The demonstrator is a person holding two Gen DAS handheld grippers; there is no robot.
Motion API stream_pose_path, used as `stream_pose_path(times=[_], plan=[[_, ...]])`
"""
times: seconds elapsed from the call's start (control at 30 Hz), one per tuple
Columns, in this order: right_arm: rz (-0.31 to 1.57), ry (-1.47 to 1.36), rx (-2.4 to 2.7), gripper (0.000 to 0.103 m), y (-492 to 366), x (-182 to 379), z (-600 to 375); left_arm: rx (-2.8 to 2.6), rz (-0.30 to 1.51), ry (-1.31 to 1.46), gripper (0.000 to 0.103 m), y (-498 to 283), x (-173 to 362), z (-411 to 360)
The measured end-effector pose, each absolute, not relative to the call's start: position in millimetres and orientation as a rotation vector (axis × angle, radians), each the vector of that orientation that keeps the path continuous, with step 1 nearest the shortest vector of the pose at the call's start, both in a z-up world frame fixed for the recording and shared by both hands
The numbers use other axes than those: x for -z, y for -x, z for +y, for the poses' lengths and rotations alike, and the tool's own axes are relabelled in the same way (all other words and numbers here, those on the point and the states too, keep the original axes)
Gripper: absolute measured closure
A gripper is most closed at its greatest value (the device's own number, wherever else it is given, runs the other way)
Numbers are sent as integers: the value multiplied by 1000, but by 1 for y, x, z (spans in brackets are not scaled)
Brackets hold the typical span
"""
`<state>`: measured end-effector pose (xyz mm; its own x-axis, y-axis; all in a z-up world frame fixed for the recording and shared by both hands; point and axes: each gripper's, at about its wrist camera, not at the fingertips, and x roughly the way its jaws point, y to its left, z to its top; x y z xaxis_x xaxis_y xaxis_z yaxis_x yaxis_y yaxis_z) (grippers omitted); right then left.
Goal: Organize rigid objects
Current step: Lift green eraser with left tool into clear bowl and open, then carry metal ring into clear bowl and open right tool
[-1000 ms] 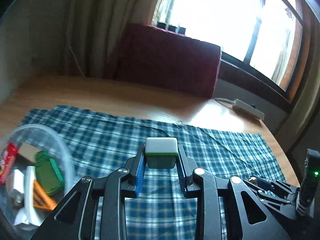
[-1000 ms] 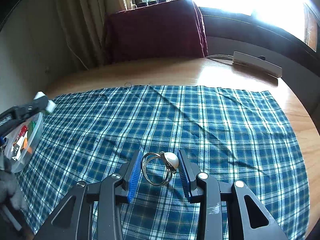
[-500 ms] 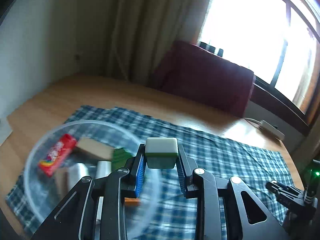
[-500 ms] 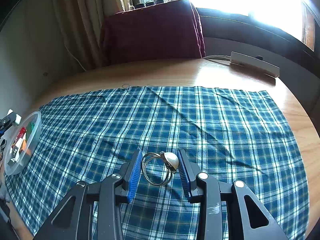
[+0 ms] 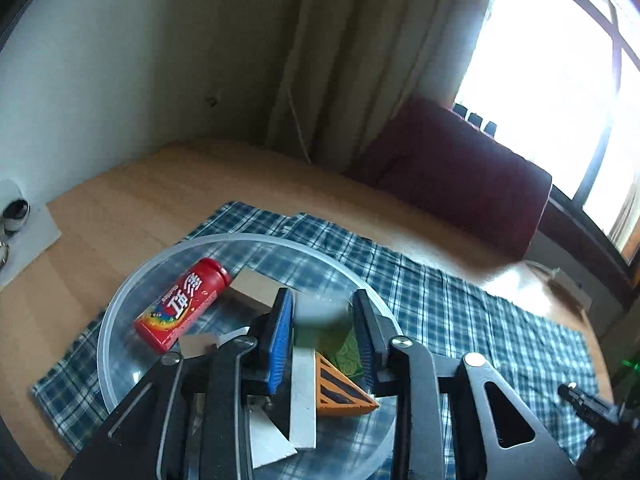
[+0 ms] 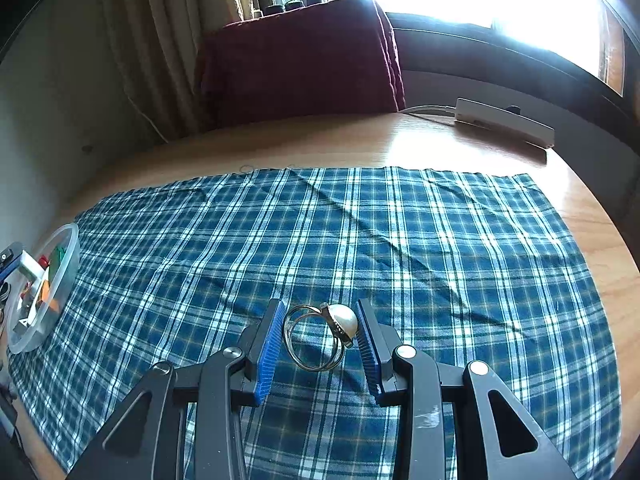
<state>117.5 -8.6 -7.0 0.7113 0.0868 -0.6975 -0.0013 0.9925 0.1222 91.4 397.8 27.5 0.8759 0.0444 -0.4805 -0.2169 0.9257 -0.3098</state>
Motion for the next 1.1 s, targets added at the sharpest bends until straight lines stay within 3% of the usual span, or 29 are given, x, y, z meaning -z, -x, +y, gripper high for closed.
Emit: stream_pose_path(times=[0.03, 0.07, 0.6, 0.8, 1.1], plan=[[777, -118, -48, 65, -118, 7, -8, -147, 483, 377, 43, -92, -27, 401], [776, -121, -47, 65, -117, 7, -8, -157, 476, 384, 36, -91, -26, 404], [746, -151, -105, 65, -87, -5, 42, -310, 397, 360, 30, -71, -15, 432], [751, -136, -199, 65, -89, -17, 84, -339, 362, 344, 25, -59, -15, 438], [732, -50, -345, 65, -102, -39, 152, -317, 362, 368, 25, -56, -8, 441]])
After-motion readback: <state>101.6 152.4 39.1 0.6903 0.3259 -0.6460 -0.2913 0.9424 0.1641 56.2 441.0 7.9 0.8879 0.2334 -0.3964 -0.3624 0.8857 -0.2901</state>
